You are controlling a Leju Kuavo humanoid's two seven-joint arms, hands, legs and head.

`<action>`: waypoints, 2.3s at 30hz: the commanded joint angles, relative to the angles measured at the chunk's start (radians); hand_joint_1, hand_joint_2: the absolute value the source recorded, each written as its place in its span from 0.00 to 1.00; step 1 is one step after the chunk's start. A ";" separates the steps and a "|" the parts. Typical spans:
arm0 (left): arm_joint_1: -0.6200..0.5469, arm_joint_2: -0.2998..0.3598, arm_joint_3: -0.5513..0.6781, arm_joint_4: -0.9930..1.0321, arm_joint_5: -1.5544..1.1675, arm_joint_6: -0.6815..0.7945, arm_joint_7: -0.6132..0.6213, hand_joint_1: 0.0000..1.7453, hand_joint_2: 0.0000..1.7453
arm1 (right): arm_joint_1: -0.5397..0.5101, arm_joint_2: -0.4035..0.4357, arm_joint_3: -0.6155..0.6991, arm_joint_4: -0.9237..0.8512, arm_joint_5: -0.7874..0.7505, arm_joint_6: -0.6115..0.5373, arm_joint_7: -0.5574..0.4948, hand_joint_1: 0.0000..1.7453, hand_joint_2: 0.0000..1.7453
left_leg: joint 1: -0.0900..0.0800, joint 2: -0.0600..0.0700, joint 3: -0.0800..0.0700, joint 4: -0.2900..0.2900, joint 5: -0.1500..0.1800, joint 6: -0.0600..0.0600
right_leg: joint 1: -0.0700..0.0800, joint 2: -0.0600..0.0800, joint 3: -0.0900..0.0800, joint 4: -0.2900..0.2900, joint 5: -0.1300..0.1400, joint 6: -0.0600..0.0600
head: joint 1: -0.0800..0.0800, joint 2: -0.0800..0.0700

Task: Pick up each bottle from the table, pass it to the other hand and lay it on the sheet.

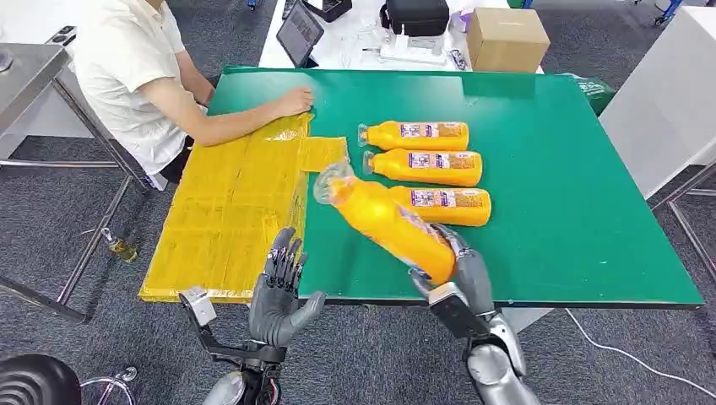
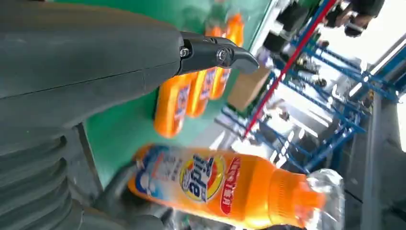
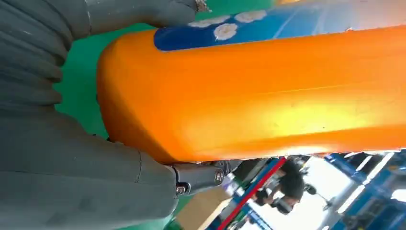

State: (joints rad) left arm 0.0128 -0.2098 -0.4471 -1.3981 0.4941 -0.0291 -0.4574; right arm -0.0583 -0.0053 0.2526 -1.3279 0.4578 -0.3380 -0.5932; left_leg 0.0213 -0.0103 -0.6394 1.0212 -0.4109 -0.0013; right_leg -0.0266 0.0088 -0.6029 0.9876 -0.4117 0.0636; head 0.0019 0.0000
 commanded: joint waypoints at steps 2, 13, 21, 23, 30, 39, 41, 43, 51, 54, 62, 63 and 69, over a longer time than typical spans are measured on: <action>-0.058 0.035 -0.055 0.070 0.157 -0.114 0.092 0.00 1.00 | -0.091 0.064 0.197 0.138 0.042 -0.113 -0.038 1.00 1.00 | 0.000 0.004 0.005 -0.001 -0.001 0.001 | 0.001 0.003 0.004 -0.002 0.000 -0.003 | 0.000 0.000; -0.099 0.027 -0.066 0.064 0.174 -0.086 0.083 0.00 1.00 | -0.147 0.090 0.367 0.315 0.127 -0.194 -0.032 1.00 1.00 | 0.001 0.003 0.007 -0.002 -0.002 0.001 | 0.002 0.001 0.006 -0.002 -0.001 -0.004 | 0.000 0.000; -0.105 0.027 -0.061 0.077 0.174 -0.055 0.085 0.00 1.00 | -0.149 0.089 0.402 0.332 0.133 -0.202 -0.034 0.99 1.00 | 0.001 0.002 0.007 -0.002 -0.002 0.001 | 0.002 0.001 0.007 -0.003 -0.001 -0.004 | 0.000 0.000; -0.105 0.027 -0.061 0.077 0.174 -0.055 0.085 0.00 1.00 | -0.149 0.089 0.402 0.332 0.133 -0.202 -0.034 0.99 1.00 | 0.001 0.002 0.007 -0.002 -0.002 0.001 | 0.002 0.001 0.007 -0.003 -0.001 -0.004 | 0.000 0.000; -0.125 0.023 -0.049 0.072 0.160 -0.019 0.055 0.00 1.00 | -0.168 0.091 0.465 0.389 0.144 -0.202 -0.015 1.00 1.00 | 0.000 0.000 0.004 -0.001 -0.001 0.001 | 0.001 -0.001 0.004 -0.001 -0.001 -0.003 | 0.000 0.000; -0.119 0.021 -0.033 0.032 0.181 -0.124 0.040 1.00 1.00 | -0.137 0.079 0.506 0.395 0.105 -0.125 -0.046 0.00 1.00 | 0.001 0.000 0.007 -0.001 -0.002 0.001 | 0.002 -0.002 0.007 -0.002 -0.002 -0.004 | 0.000 0.000; -0.120 0.021 -0.032 0.032 0.181 -0.125 0.040 1.00 1.00 | -0.134 0.078 0.507 0.395 0.106 -0.128 -0.048 0.00 1.00 | 0.001 -0.001 0.003 -0.001 -0.001 0.001 | 0.001 -0.003 0.003 -0.001 -0.001 -0.003 | 0.000 0.000; -0.120 0.021 -0.032 0.032 0.181 -0.125 0.040 1.00 1.00 | -0.134 0.078 0.507 0.395 0.106 -0.128 -0.048 0.00 1.00 | 0.001 -0.002 0.003 -0.001 -0.001 0.001 | 0.001 -0.003 0.003 -0.001 -0.001 -0.002 | 0.000 0.000; -0.157 0.017 0.013 0.024 0.143 -0.169 0.039 1.00 1.00 | -0.042 -0.018 0.493 0.239 0.185 -0.204 -0.098 0.00 0.00 | 0.001 -0.004 0.003 0.000 -0.001 0.001 | 0.002 -0.006 0.004 -0.001 -0.002 -0.003 | 0.000 0.000; -0.171 0.060 0.038 0.032 0.046 -0.123 0.074 1.00 1.00 | 0.041 -0.052 0.381 0.120 0.237 -0.321 -0.072 0.00 0.00 | 0.000 -0.006 0.001 0.000 0.000 0.001 | 0.001 -0.008 0.002 -0.001 -0.002 -0.002 | 0.000 0.000; -0.188 0.170 0.058 0.060 -0.262 0.031 0.102 1.00 1.00 | 0.194 0.099 -0.049 -0.160 0.415 -0.360 -0.105 0.00 0.00 | 0.000 0.000 0.002 0.000 -0.002 0.000 | 0.001 -0.002 0.001 0.001 -0.002 -0.004 | 0.000 0.000; -0.188 0.170 0.058 0.060 -0.262 0.031 0.102 1.00 1.00 | 0.194 0.099 -0.049 -0.160 0.415 -0.360 -0.105 0.00 0.00 | -0.001 -0.001 -0.001 0.000 -0.001 -0.001 | 0.000 -0.002 -0.002 0.001 -0.001 -0.003 | 0.000 0.000; -0.188 0.170 0.058 0.060 -0.262 0.031 0.102 1.00 1.00 | 0.194 0.099 -0.049 -0.160 0.415 -0.360 -0.105 0.00 0.00 | 0.000 0.000 0.003 0.000 -0.002 0.001 | 0.001 -0.002 0.002 0.000 -0.002 -0.003 | 0.001 0.000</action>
State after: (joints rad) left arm -0.1288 -0.0977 -0.3895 -1.3794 0.2392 -0.0012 -0.3624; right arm 0.0971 0.0526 0.3442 -1.4003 0.8655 -0.6981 -0.6928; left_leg 0.0218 -0.0098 -0.6411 1.0213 -0.4112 -0.0024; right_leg -0.0263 0.0089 -0.6058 0.9878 -0.4116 0.0633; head 0.0027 0.0000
